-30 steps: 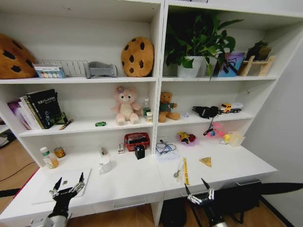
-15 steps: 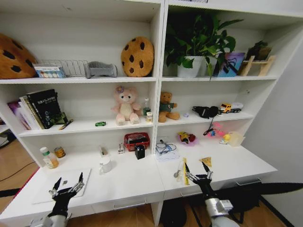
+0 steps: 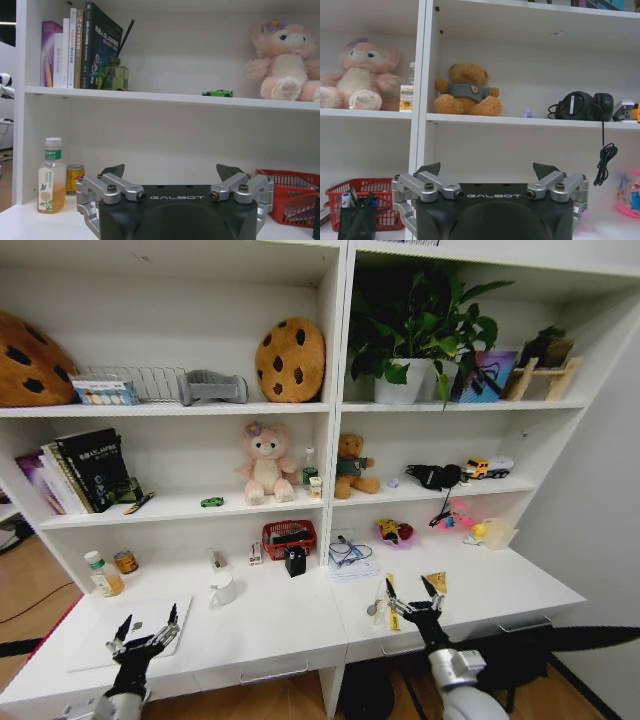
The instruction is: Organize the objects on the table.
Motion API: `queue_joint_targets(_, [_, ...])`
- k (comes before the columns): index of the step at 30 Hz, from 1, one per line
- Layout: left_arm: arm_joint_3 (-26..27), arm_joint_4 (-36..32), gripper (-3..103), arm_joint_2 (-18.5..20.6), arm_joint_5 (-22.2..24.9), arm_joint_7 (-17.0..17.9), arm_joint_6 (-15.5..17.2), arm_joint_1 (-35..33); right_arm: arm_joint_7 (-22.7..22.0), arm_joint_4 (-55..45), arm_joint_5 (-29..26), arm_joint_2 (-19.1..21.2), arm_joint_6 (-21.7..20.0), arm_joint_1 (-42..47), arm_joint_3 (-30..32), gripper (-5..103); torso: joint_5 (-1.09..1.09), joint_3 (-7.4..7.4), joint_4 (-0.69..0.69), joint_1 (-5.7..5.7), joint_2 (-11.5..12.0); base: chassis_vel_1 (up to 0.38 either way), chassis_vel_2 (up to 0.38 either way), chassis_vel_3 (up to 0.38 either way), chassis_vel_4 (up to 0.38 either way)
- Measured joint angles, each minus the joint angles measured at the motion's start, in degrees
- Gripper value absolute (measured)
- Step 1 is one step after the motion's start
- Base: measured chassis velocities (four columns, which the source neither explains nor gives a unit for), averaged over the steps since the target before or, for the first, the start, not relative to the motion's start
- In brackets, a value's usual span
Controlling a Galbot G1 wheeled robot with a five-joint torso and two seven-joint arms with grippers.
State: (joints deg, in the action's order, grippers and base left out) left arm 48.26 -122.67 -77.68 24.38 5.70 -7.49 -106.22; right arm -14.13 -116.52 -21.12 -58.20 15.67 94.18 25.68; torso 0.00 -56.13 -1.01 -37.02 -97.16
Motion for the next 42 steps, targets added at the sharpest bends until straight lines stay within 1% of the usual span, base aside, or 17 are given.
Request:
queue_joint_targets(8, [0.09,-0.25,100,0.0,0.1,0.02,0.02,-0.1,0.18,0.39,0.86,-0.63,0.3,0.46,0.01,100,-0.01,0.0,-0.01,0.0,0.0,-0.044,-0.045,0.032,0.056])
queue_joint_targets(14, [0.15,-0.51,100,-0.03,0.09,0.03,0.04,-0.2,0.2,0.61,0.94,-0.7,0.6,0.44,0.16,100,0.0,0.0,0.0,0.01,0.0,-0.168,-0.162,0.178,0.171])
queue_joint_targets(19, [0.69,-2.78,100,-0.96,-0.14,0.02,0.4,-1.03,0.21,0.64,0.84,-0.26,0.89,0.54,0.74,100,-0.02,0.0,-0.02,0.01,0.0,-0.229,-0.225,0.233,0.236])
queue_joint_targets(20, [0.71,-3.34,100,-1.23,-0.58,-0.05,0.37,-1.46,0.23,0.55,0.83,-0.2,0.95,0.59,0.85,100,0.01,0.0,0.01,0.01,0.0,-0.294,-0.258,0.26,0.252])
queue_joint_targets(22, [0.72,-3.99,100,-1.49,-1.47,-0.18,0.21,-2.0,0.23,0.48,0.82,-0.17,1.01,0.66,0.92,100,-0.03,0.0,-0.01,0.01,0.0,-0.294,-0.252,0.281,0.279])
queue_joint_targets(24, [0.73,-5.38,100,-1.9,-2.85,-0.52,-0.08,-3.06,0.23,0.41,0.82,-0.13,1.14,0.77,1.12,100,0.04,0.01,0.02,0.02,-0.01,-0.282,-0.286,0.294,0.292])
queue_joint_targets(25, [0.68,-5.96,100,-2.04,-3.18,-0.63,-0.14,-3.46,0.23,0.39,0.82,-0.11,1.16,0.89,1.2,100,0.02,0.01,-0.01,0.02,-0.01,-0.313,-0.32,0.307,0.334])
queue_joint_targets(28, [0.43,-7.6,100,-2.56,-4.75,-0.8,-0.27,-4.48,0.22,0.36,0.97,-0.07,1.47,1.26,1.53,100,-0.03,0.0,0.01,0.0,0.0,-0.369,-0.35,0.334,0.335])
queue_joint_targets(30, [-0.23,-8.93,100,-2.7,-5.93,-0.83,-0.31,-4.94,-0.22,0.67,1.25,-0.15,3.02,1.47,1.59,100,0.04,0.01,-0.02,0.01,-0.01,-0.374,-0.344,0.353,0.349])
queue_joint_targets(32, [-0.84,-9.52,100,-2.72,-6.7,-0.79,-0.31,-5.09,-0.36,0.99,1.59,-0.19,3.8,1.51,1.61,100,0.04,0.0,0.0,0.01,0.0,-0.388,-0.359,0.359,0.37])
queue_joint_targets(33, [-1.48,-10.05,100,-2.75,-7.44,-0.66,-0.29,-5.19,-0.41,1.16,1.97,-0.22,4.39,1.62,1.76,100,-0.03,0.01,0.0,0.01,-0.01,-0.347,-0.376,0.365,0.325])
queue_joint_targets(34, [-2.01,-10.42,100,-2.84,-8.06,-0.59,-0.28,-5.23,-0.48,1.19,2.21,-0.23,4.58,1.75,1.91,100,0.01,0.01,0.01,0.02,-0.01,-0.347,-0.302,0.282,0.325])
queue_joint_targets(35, [-2.01,-10.42,100,-2.84,-8.06,-0.59,-0.28,-5.23,-0.48,1.19,2.21,-0.23,4.58,1.75,1.91,100,0.01,0.01,0.01,0.02,-0.01,-0.347,-0.302,0.282,0.325])
queue_joint_targets(36, [-2.63,-10.87,100,-2.95,-8.75,-0.5,-0.27,-5.27,-0.57,1.23,2.64,-0.26,4.58,1.91,2.01,100,0.08,0.0,0.0,0.01,0.0,-0.257,-0.302,0.22,0.244])
queue_joint_targets(37, [-3.32,-11.29,100,-3.14,-9.41,-0.49,-0.26,-5.5,-0.68,1.3,3.3,-0.3,4.58,2.07,2.15,100,0.0,0.0,-0.02,0.01,0.0,-0.064,-0.234,0.135,0.07])
queue_joint_targets(39, [-3.89,-11.99,100,-3.37,-10.0,-0.58,-0.29,-6.04,-0.84,1.3,3.84,-0.34,4.46,2.21,2.22,100,-0.01,0.01,0.01,0.02,-0.01,-0.058,-0.184,0.135,0.054])
queue_joint_targets(42, [-4.39,-13.14,100,-3.86,-10.48,-0.89,-0.46,-6.85,-1.19,1.3,4.32,-0.41,3.84,2.45,2.22,100,0.03,0.0,-0.03,0.0,0.0,-0.035,-0.021,0.041,0.025])
